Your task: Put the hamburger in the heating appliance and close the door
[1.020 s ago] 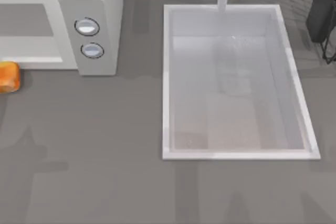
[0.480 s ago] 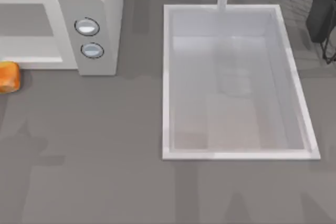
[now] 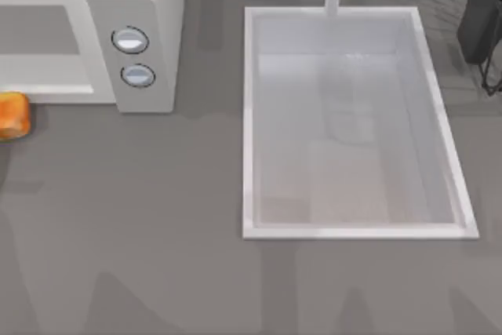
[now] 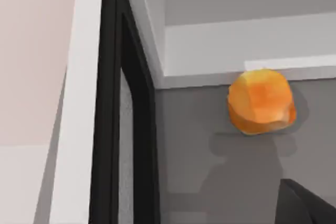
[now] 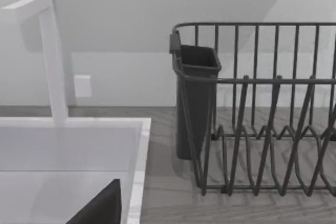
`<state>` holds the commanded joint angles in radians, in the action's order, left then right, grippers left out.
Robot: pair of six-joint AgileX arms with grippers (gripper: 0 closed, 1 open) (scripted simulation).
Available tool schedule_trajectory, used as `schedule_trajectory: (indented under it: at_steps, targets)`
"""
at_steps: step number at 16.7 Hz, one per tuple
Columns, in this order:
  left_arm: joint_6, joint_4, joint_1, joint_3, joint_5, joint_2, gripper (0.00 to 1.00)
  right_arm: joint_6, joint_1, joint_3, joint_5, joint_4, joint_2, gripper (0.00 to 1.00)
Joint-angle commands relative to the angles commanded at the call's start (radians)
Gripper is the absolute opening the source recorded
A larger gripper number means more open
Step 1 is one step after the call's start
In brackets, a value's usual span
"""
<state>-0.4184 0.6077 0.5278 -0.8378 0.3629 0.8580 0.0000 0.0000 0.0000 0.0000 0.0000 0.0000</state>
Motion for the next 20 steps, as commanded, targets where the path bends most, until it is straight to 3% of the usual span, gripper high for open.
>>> schedule_trajectory:
  at_steps: [5, 10, 20]
  targets:
    - [-0.250, 0.094, 0.279, -0.277, 0.170, 0.510, 0.00, 0.000, 0.000, 0.000, 0.000, 0.000, 0.000, 1.00]
    - [-0.446, 0.136, 0.478, -0.465, 0.286, 0.805, 0.00, 0.000, 0.000, 0.000, 0.000, 0.000, 0.000, 1.00]
    - [-0.492, 0.102, 0.508, -0.475, 0.302, 0.867, 0.00, 0.000, 0.000, 0.000, 0.000, 0.000, 0.000, 1.00]
